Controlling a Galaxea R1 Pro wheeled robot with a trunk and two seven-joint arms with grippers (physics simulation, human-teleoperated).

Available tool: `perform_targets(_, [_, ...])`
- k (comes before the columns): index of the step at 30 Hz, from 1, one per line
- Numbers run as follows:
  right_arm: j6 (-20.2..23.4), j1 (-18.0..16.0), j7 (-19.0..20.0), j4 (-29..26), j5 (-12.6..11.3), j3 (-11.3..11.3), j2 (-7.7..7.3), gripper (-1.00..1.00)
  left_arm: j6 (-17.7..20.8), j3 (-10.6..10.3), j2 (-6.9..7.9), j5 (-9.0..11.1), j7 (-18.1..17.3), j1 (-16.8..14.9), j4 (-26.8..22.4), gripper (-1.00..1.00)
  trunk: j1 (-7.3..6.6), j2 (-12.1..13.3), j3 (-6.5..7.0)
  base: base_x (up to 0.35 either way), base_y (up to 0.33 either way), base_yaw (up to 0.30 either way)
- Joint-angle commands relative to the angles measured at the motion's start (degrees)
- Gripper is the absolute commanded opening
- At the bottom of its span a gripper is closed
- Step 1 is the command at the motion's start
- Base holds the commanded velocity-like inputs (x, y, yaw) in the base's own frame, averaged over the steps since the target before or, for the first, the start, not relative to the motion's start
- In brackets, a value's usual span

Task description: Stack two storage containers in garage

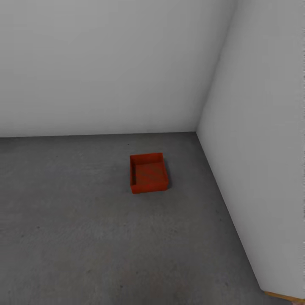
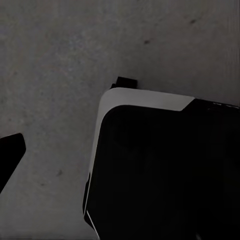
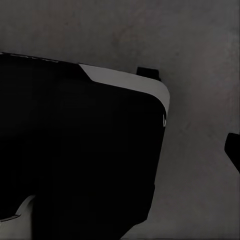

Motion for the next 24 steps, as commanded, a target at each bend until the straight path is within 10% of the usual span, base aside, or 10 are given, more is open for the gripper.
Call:
perform_targets(1, [-0.2, 0.0, 0.0, 0.0, 0.1, 0.3, -0.03, 1.00, -0.2, 0.1, -0.03, 0.6, 0.0, 0.0, 0.0, 1.00, -0.25, 0.4, 0.14, -0.335, 0.000, 0.000])
perform_targets(24, [-0.2, 0.0, 0.3, 0.0, 0.2, 0.3, -0.03, 1.00, -3.3, 0.2, -0.16, 0.7, -0.1, 0.0, 1.9, 1.00, -4.20, 7.6, 3.41, -0.258, 0.000, -0.041])
